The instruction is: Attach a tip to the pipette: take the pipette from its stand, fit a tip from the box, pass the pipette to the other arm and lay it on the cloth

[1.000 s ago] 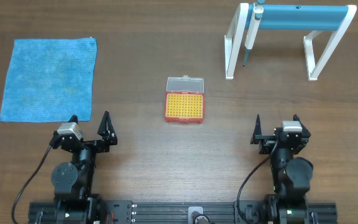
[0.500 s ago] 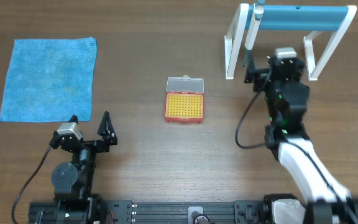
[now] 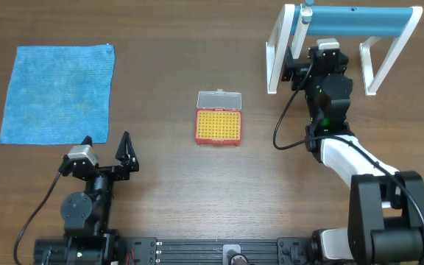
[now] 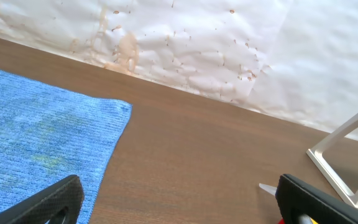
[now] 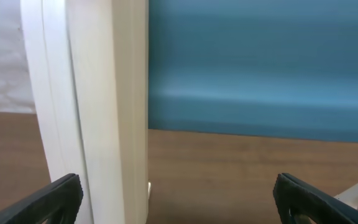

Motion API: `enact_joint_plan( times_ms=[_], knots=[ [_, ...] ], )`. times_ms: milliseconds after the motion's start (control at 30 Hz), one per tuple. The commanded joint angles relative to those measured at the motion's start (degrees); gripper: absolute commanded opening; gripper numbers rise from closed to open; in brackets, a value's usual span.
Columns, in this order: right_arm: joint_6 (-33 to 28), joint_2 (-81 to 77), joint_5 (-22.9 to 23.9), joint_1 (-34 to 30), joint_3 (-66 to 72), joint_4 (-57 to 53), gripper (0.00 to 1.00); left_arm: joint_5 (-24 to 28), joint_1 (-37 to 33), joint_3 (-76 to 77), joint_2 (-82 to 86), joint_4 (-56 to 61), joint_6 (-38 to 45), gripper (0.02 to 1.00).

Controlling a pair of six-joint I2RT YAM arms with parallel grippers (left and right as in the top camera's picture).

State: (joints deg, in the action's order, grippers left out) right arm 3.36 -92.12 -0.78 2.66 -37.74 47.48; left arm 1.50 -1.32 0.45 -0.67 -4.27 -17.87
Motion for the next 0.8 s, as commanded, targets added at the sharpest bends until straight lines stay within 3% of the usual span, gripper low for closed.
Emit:
enact_joint_plan(
  times_ms=[33, 267, 800],
  knots=[
    [3.1, -2.1, 0.4, 0.2, -0.9, 2.4, 0.996, -0.4, -0.2, -0.1, 0.3, -0.4, 1.0, 0.996],
    [3.1, -2.3, 2.8, -0.5, -0.9, 2.3, 0.996, -0.4, -0.2, -0.1, 0.3, -0.4, 1.0, 0.996],
    [3.1, -6.2, 2.7, -0.7, -4.3, 2.4, 0.996, -0.4, -0.2, -0.1, 0.3, -0.4, 1.0, 0.996]
  ],
)
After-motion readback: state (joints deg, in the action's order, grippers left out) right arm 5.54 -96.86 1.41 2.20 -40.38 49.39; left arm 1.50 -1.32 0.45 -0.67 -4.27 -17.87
